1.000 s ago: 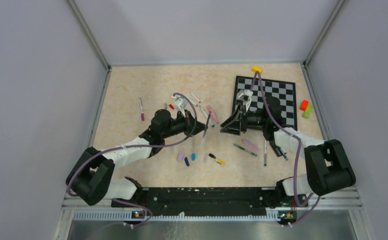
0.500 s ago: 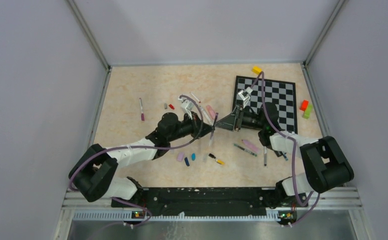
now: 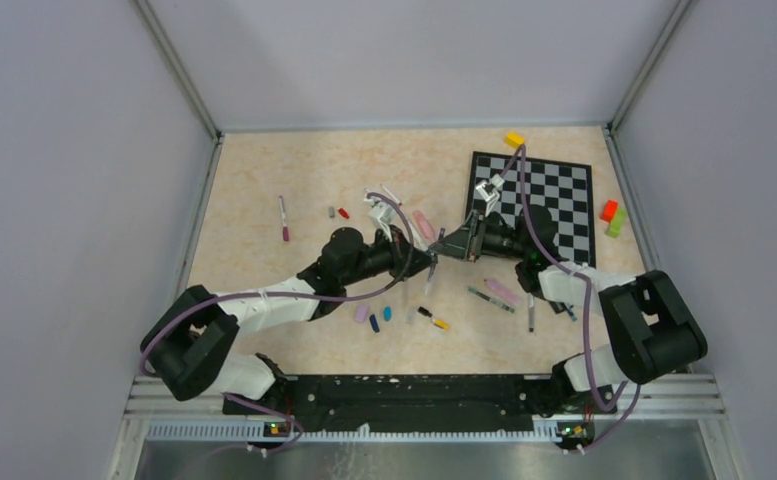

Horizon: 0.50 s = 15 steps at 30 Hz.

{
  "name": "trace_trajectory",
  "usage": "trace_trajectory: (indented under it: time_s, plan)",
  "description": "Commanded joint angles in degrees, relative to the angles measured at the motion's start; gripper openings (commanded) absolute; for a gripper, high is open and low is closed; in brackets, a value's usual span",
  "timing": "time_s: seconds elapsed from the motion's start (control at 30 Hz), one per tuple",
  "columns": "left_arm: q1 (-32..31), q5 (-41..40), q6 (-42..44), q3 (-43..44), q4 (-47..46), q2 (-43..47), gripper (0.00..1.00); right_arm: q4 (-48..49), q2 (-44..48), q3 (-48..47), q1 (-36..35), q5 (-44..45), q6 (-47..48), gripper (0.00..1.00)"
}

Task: Open the pen caps
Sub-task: Pick up the pen from the center of the board.

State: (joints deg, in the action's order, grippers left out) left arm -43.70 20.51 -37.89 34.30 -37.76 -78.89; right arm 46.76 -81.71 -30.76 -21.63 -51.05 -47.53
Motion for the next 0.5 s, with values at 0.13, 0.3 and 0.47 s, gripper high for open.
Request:
trace_trajectory:
  time_s: [0.13,0.3,0.47]
  plan:
    - [-0.51,-0.89,0.49,3.30,-1.10,0.39,0.17,8.35,-0.16,-0.33,-0.69,-2.75,-1.86,0.00]
    - [-0.42,-2.86,4.22,2.17,3.27,4.57,0.70,9.09,0.63,-0.45,-0.56,-3.84,-1.26,0.00]
    - [-0.18,-2.91,4.33,-2.91,-0.19,8.14,0.99,10.63,0.28,-1.05,-0.48,-6.60,-1.03,0.00]
